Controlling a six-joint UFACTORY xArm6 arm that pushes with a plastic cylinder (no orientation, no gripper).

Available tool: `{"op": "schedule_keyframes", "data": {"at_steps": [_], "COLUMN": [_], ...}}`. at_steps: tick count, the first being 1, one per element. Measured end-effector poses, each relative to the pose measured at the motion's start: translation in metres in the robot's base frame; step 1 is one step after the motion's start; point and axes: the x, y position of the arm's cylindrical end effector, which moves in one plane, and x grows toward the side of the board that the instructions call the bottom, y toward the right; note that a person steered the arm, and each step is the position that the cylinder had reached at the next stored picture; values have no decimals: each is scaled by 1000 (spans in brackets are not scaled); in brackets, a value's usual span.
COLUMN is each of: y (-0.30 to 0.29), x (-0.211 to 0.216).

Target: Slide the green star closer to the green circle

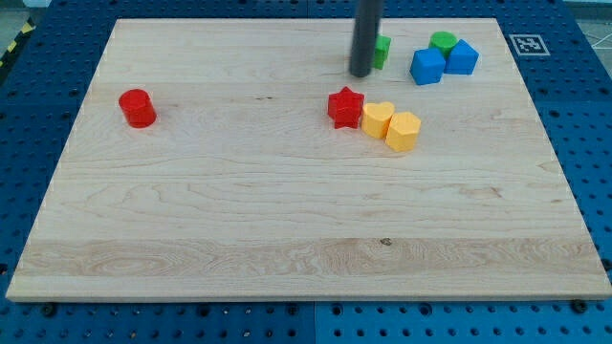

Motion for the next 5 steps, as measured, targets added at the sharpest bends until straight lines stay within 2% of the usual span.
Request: {"op": "schedule_keyframes", "data": {"at_steps": [1,2,3,5], "y": [-50,-59,-45,19], "x": [-6,-33,-46,-24]}}
